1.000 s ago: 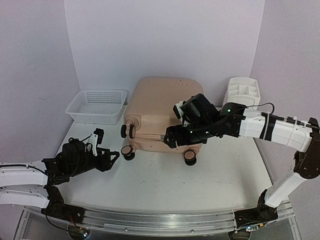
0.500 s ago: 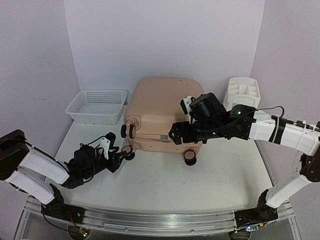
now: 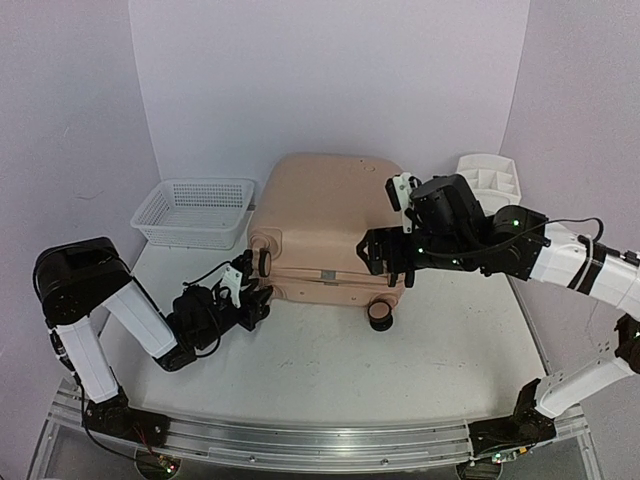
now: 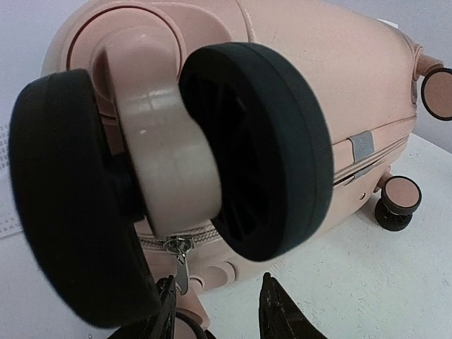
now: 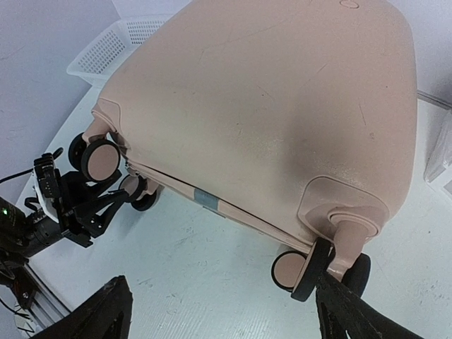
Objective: Open, take out, and arrange the luggage
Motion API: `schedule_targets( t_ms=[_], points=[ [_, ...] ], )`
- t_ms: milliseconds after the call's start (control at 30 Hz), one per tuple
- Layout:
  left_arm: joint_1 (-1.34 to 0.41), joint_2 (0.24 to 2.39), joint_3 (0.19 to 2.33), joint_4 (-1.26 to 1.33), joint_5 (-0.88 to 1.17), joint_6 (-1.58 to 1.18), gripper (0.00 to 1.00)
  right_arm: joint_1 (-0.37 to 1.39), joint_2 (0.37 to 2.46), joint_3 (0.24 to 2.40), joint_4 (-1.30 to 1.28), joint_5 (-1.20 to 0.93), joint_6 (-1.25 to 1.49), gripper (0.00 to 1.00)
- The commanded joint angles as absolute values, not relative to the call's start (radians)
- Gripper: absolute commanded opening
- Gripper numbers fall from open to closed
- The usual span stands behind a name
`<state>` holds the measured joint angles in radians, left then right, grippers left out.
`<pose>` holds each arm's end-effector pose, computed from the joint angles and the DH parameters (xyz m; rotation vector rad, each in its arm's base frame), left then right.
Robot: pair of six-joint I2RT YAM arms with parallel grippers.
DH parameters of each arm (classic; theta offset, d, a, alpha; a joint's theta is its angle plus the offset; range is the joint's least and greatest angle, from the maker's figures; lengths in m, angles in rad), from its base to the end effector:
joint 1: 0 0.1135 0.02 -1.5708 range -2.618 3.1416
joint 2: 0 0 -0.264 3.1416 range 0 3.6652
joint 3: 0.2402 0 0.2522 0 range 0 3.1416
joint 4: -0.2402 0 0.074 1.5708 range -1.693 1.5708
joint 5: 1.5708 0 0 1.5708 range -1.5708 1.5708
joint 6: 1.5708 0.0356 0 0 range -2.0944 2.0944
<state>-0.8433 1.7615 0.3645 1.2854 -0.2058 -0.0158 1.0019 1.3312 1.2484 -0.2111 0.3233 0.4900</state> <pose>0.1914 -0.2040 0.1297 0.5381 1.6148 -0.4721 0.1763 0.2547 0.3783 -0.2586 1.8967 0.7296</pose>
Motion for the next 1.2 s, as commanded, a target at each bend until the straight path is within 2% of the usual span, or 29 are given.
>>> schedule_targets(
  t_ms=[0, 500, 667, 700, 1167],
  points=[
    [-0.831, 1.809, 0.424, 1.362, -0.225, 0.028, 0.4, 1.003, 1.296, 1.243, -0.21, 0.377, 0.467, 0.9],
    [-0.787, 1.909, 0.513, 1.363, -0.239, 0.019, 0.3, 1.002, 1.267, 1.241, -0.213, 0.418, 0.442, 0.9],
    [-0.785, 1.914, 0.514, 1.362, -0.2, 0.031, 0.02, 1.003, 1.269, 1.238, -0.213, 0.422, 0.44, 0.9],
    [-0.786, 1.911, 0.511, 1.362, -0.183, 0.033, 0.0, 1.002, 1.27, 1.237, -0.213, 0.422, 0.44, 0.9],
    [-0.868, 1.865, 0.536, 1.361, -0.109, -0.106, 0.0, 1.002, 1.246, 1.205, -0.213, 0.419, 0.451, 0.9]
  ],
)
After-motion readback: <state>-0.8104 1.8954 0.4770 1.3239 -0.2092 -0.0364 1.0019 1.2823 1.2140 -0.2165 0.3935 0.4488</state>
